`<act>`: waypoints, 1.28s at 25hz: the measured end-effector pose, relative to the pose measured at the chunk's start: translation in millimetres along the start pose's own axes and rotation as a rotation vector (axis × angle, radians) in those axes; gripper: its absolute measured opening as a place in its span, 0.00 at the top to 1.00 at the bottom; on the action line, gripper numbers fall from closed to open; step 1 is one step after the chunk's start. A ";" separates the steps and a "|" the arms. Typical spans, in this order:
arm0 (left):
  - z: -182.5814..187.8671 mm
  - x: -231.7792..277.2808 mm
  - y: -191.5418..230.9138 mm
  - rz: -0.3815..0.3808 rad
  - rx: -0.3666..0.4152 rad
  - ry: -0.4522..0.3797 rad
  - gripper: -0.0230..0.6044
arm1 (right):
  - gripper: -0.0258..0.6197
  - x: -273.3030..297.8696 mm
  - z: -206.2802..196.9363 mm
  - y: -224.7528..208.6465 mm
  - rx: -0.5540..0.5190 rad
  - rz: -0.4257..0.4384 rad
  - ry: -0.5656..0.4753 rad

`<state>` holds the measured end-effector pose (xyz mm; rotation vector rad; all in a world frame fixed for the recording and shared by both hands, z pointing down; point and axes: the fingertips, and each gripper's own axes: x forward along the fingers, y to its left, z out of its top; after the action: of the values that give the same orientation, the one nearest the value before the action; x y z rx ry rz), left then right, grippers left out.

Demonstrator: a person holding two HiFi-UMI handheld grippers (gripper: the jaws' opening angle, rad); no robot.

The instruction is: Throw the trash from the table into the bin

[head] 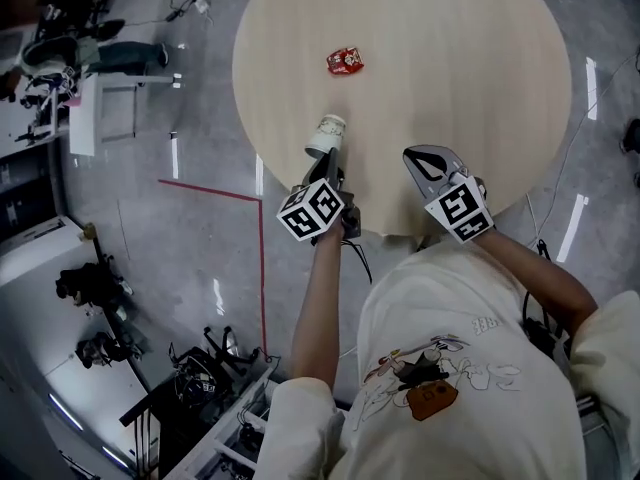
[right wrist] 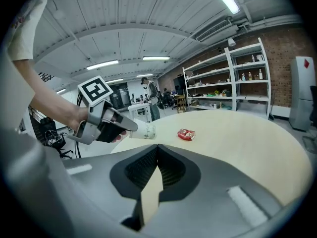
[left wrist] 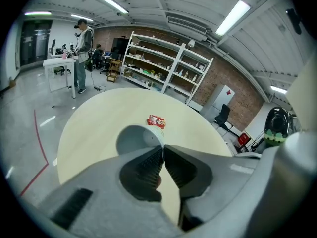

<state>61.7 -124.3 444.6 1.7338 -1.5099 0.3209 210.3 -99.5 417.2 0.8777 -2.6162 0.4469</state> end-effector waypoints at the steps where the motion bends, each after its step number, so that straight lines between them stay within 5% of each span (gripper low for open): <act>1: -2.8 -5.4 2.3 0.000 -0.014 -0.008 0.92 | 0.95 4.7 2.2 -0.2 -0.013 0.002 0.001; 12: -8.5 -53.8 1.9 0.025 -0.153 -0.090 0.92 | 0.95 25.6 39.7 3.6 -0.079 0.050 -0.002; 26: -53.3 -154.8 101.1 0.099 -0.362 -0.255 0.92 | 0.95 91.2 34.4 144.4 -0.220 0.226 0.064; 32: -78.7 -188.7 144.5 0.144 -0.409 -0.246 0.92 | 0.95 114.1 32.5 199.9 -0.257 0.287 0.106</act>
<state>-95.6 69.9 430.3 1.3788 -1.7391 -0.1313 -7.2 -19.5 398.9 0.3883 -2.6319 0.2130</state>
